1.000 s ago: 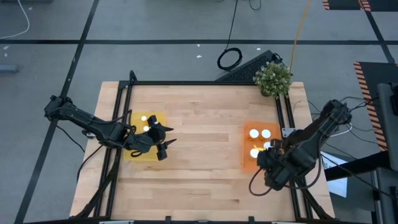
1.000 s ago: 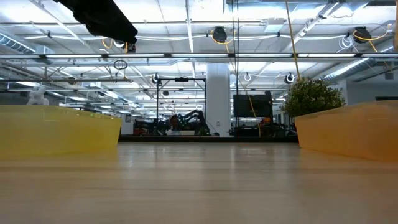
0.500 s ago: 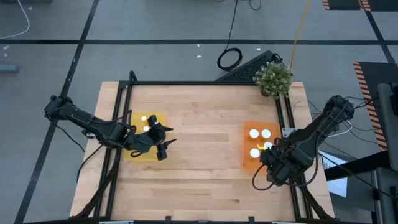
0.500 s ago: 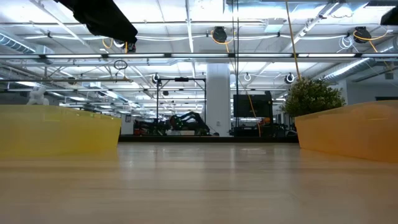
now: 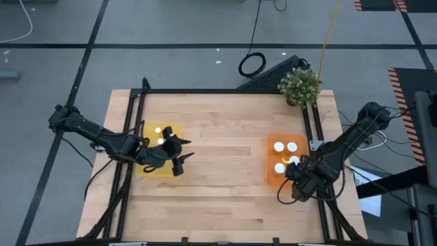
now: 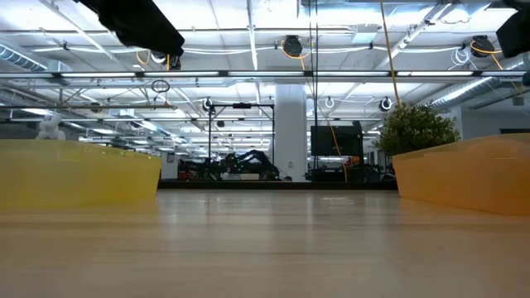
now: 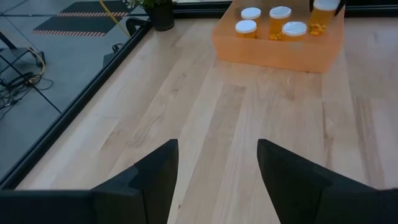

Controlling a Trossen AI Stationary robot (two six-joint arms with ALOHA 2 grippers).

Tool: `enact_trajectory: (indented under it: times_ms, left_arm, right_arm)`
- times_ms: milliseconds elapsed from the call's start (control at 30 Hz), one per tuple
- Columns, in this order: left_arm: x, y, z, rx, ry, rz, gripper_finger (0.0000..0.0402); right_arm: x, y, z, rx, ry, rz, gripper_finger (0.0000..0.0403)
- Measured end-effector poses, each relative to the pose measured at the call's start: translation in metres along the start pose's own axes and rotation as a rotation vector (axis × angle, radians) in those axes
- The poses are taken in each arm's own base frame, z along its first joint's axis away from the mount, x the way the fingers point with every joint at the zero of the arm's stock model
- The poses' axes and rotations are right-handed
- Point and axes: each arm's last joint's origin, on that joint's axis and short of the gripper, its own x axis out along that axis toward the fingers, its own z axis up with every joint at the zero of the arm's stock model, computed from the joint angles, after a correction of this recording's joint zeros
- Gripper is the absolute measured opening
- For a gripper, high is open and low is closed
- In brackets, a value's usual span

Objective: Pick and place medicine bottles into bin by pill shape (circle, oval)
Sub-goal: Put the large orange pill bottle into the orange bin, then return to Home Position

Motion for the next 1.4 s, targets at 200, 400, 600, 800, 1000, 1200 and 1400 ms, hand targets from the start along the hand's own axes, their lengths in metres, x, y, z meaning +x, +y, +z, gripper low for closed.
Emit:
enact_trajectory:
  times_ms: [200, 400, 600, 800, 1000, 1200, 1400]
  left_arm:
    - [0.000, 0.000, 0.001, -0.003, -0.010, -0.003, 0.0223]
    - [0.000, 0.000, 0.001, -0.002, -0.012, -0.003, 0.0223]
    - [0.000, 0.000, 0.001, -0.001, -0.012, -0.003, 0.0223]
    - [0.000, 0.000, 0.001, 0.000, -0.012, -0.003, 0.0223]
    - [0.000, -0.002, 0.007, 0.032, -0.065, -0.013, 0.0223]
    - [-0.002, -0.002, 0.014, 0.062, -0.127, -0.020, 0.0223]
    - [-0.012, 0.004, 0.022, 0.052, -0.193, 0.014, 0.0219]
  right_arm:
    - [0.007, -0.003, 0.001, 0.034, 0.009, -0.010, 0.0216]
    - [0.007, -0.003, 0.001, 0.034, 0.026, 0.004, 0.0242]
    - [0.007, -0.003, 0.001, 0.016, 0.024, 0.006, 0.0272]
    - [-0.002, -0.008, 0.000, 0.020, -0.004, 0.054, 0.0276]
    - [-0.019, -0.016, 0.002, 0.024, -0.194, 0.131, 0.0275]
    - [-0.037, -0.020, 0.009, -0.107, -0.486, 0.172, 0.0254]
    - [-0.060, -0.024, 0.016, -0.295, -0.794, 0.123, 0.0204]
